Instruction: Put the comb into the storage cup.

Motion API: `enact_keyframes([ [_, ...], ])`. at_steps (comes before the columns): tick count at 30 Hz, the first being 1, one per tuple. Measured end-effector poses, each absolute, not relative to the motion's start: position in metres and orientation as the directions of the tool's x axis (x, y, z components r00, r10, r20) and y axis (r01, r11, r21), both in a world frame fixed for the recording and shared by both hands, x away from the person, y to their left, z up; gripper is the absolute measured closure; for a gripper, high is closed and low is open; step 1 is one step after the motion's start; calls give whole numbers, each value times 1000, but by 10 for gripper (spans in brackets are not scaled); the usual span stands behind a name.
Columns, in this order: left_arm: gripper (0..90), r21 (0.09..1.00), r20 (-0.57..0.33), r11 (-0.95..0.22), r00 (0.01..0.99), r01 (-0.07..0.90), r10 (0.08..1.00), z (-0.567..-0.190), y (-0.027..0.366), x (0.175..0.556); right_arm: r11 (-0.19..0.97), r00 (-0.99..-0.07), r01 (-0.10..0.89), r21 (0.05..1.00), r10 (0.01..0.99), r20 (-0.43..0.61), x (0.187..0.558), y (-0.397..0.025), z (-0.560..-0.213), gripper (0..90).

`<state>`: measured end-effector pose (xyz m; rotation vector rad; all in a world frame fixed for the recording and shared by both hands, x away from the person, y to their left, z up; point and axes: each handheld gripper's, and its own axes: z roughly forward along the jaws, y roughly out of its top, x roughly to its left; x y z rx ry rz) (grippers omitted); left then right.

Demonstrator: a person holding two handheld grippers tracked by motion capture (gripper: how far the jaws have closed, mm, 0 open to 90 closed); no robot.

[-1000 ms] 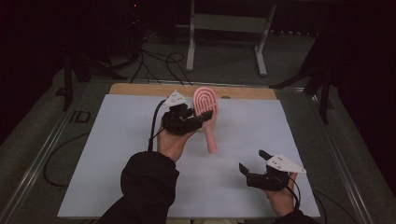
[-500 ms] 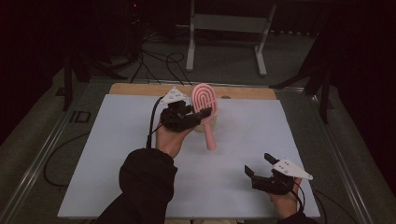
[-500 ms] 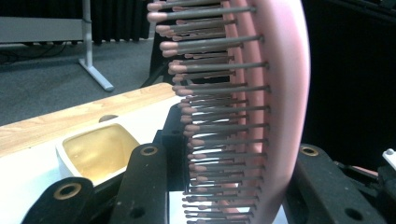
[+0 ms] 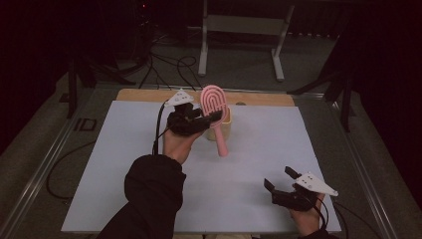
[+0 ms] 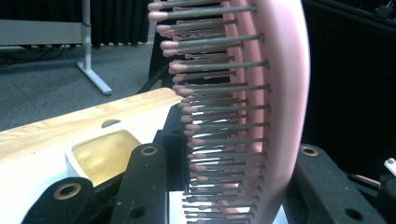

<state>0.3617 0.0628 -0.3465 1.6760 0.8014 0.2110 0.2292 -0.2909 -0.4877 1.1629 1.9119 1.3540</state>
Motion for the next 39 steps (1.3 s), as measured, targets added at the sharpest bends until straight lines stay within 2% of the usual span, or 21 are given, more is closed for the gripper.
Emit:
enact_keyframes([
  [39,643,946,-190,-81,739,314,646,-305,62,385,129,-494,367,921,866,76,228,-291,-493,91],
])
